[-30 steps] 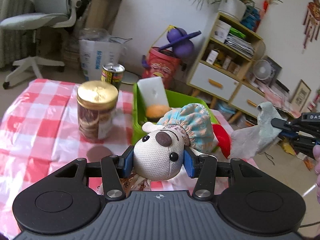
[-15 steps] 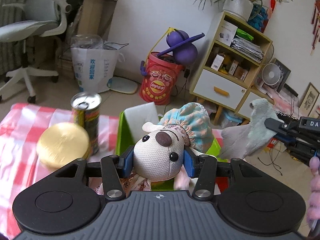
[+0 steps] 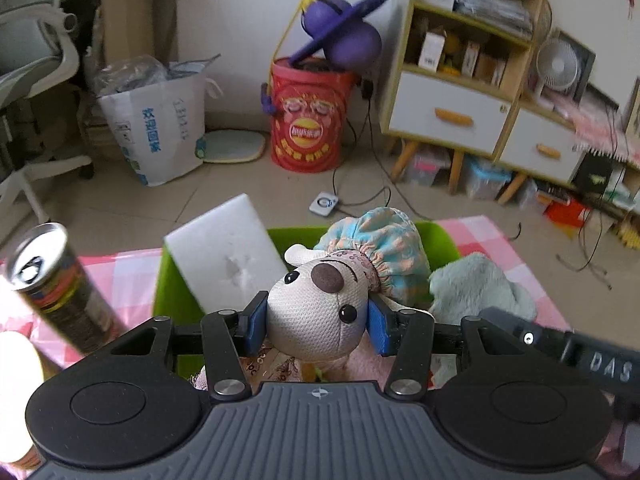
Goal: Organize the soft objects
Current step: 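Carry the bear over the green tray with the left tool while the right carries the towel there, then open both tools to drop the bear and towel into the tray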
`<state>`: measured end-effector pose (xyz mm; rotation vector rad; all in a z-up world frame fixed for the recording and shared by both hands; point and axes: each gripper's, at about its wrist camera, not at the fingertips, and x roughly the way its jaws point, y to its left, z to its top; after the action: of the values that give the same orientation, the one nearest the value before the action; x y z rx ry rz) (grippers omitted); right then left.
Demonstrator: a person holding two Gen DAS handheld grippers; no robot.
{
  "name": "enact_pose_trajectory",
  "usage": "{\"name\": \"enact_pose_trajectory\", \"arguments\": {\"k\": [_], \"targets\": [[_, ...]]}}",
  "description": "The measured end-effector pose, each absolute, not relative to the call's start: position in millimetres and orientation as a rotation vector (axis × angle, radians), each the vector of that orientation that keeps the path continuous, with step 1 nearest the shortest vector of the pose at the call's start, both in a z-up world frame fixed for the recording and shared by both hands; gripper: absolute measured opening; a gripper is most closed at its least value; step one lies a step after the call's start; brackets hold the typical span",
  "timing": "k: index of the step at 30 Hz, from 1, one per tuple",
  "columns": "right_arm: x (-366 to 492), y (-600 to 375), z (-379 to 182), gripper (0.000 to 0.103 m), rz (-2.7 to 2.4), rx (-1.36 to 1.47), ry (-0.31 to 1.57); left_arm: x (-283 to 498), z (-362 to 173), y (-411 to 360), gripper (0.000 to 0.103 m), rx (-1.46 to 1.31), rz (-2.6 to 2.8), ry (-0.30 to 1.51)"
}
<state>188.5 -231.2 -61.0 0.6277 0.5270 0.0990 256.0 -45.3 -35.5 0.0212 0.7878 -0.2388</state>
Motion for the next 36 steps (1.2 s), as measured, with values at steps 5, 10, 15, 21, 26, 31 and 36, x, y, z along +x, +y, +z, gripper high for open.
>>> {"name": "enact_pose_trajectory", "arguments": {"k": [5, 10, 15, 21, 26, 31, 36], "targets": [[190, -231, -69, 0.000, 0.083, 0.604, 0.541, 269, -48, -56, 0.050, 0.058, -0.217, 0.825], [190, -229, -73, 0.000, 0.069, 0.578, 0.540, 278, -50, -55, 0.051, 0.051, -0.173, 0.872], [188, -229, -69, 0.000, 0.069, 0.569, 0.542, 273, -46, -54, 0.055, 0.050, -0.184, 0.870], [184, -240, -62, 0.004, 0.093, 0.659, 0.556, 261, -27, -48, 0.067, 0.008, -0.201, 0.834], [172, -238, -46, 0.017, 0.086, 0.614, 0.559, 244, -6, -37, 0.075, 0.013, -0.200, 0.810], [151, -238, -23, 0.028, 0.080, 0.584, 0.552, 218, 16, -18, 0.080, -0.003, -0.198, 0.785], [125, -236, 1, 0.034, 0.076, 0.550, 0.536, 190, 30, -1, 0.084, -0.022, -0.199, 0.770]]}}
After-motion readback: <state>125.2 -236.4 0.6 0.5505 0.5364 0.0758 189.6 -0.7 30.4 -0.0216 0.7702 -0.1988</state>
